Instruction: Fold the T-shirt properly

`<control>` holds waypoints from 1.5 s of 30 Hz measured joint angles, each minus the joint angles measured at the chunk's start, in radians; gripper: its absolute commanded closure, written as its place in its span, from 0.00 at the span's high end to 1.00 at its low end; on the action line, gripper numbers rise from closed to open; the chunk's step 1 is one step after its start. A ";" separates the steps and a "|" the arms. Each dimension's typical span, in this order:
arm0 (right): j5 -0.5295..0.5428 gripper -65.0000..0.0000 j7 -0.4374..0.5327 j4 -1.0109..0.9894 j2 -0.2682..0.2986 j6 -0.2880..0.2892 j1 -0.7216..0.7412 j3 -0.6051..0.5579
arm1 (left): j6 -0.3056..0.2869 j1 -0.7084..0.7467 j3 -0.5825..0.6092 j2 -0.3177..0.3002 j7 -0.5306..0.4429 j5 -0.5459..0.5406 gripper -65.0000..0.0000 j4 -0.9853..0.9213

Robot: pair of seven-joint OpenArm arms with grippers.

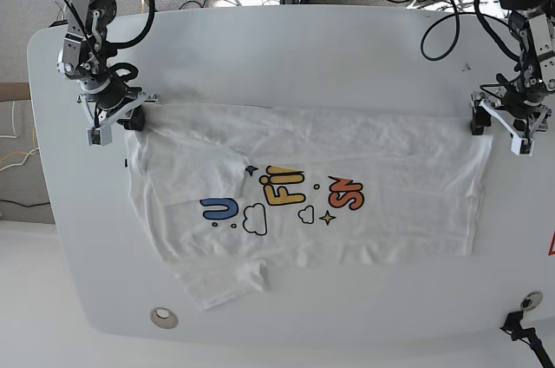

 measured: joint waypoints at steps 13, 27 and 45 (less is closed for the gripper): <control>0.000 0.00 0.003 0.010 -0.016 0.000 -0.018 0.002 | 0.007 -0.046 0.061 0.017 -0.102 -0.018 0.19 -0.069; -0.011 0.00 -0.023 0.243 -0.016 -0.004 -0.274 0.005 | 0.013 0.235 0.043 0.013 -0.096 -0.024 0.14 0.210; -0.015 0.00 -0.031 0.421 -0.014 -0.003 -0.544 0.058 | -0.002 0.649 -0.164 0.049 0.027 -0.006 0.15 0.494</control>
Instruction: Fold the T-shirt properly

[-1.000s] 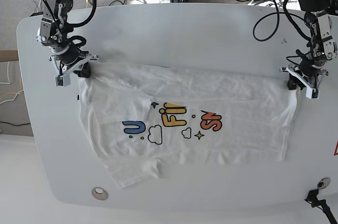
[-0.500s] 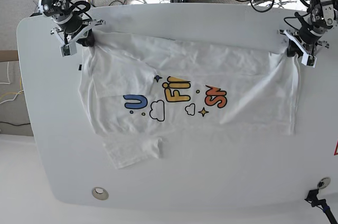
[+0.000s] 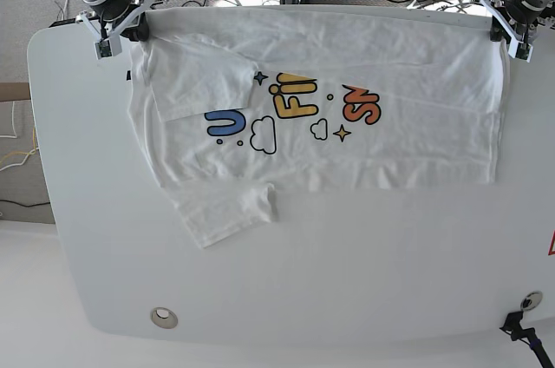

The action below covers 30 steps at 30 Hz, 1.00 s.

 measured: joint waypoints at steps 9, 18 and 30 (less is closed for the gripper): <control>0.000 0.14 0.000 0.001 -0.002 -0.001 0.002 0.000 | 0.003 0.023 0.000 -0.001 -0.003 -0.001 0.79 0.008; 0.007 0.56 -0.003 0.119 -0.034 0.008 0.023 0.101 | -0.001 0.016 -0.078 -0.013 0.005 0.008 0.86 0.116; -0.001 0.63 -0.080 0.113 -0.025 -0.006 0.311 0.050 | -0.013 -0.398 -0.026 -0.063 0.150 0.002 0.86 0.094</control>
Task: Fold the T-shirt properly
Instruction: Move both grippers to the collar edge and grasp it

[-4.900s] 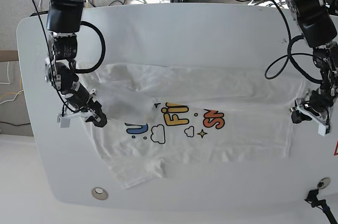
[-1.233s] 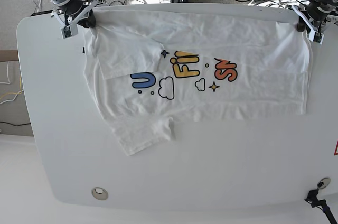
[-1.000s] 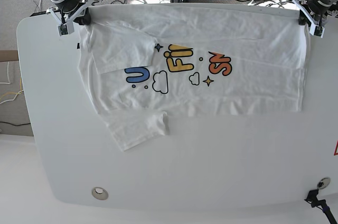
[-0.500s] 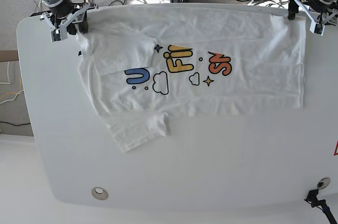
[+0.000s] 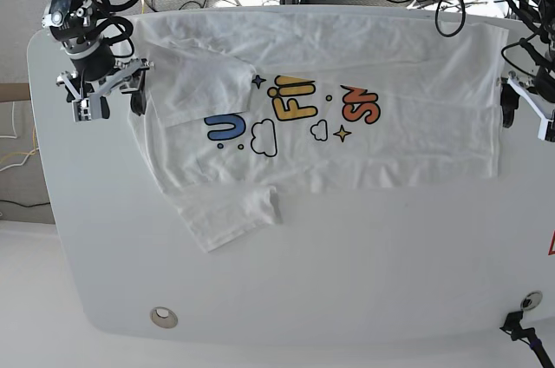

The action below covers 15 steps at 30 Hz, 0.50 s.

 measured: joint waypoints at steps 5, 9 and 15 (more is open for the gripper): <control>0.004 0.63 -0.117 -0.035 -0.008 0.000 0.234 -0.037 | 0.011 -0.160 0.091 0.004 0.017 0.006 0.86 -0.118; 0.002 0.63 -0.140 -0.183 -0.008 0.007 0.385 -0.119 | 0.000 -0.270 0.128 0.014 0.014 -0.004 0.86 -0.226; -0.001 0.63 -0.076 -0.440 -0.002 0.000 0.566 -0.198 | 0.003 -0.414 0.140 0.011 0.012 0.005 0.86 -0.433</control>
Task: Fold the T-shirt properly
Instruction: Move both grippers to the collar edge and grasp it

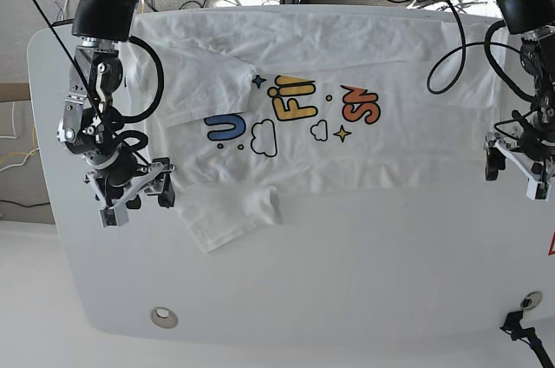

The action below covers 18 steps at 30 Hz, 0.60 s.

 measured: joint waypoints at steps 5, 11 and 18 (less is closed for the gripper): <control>0.001 0.63 0.090 -0.196 -0.003 0.002 0.089 -0.088 | 0.017 -0.090 0.061 -0.024 -0.084 0.007 0.86 -0.225; -0.123 0.63 0.127 -0.276 -0.012 0.001 0.123 -0.096 | 0.009 -0.187 0.126 -0.030 -0.193 -0.002 0.86 -0.470; -0.137 0.63 0.127 -0.278 -0.017 0.013 0.121 -0.097 | 0.017 -0.244 0.235 -0.019 -0.291 -0.004 0.86 -0.628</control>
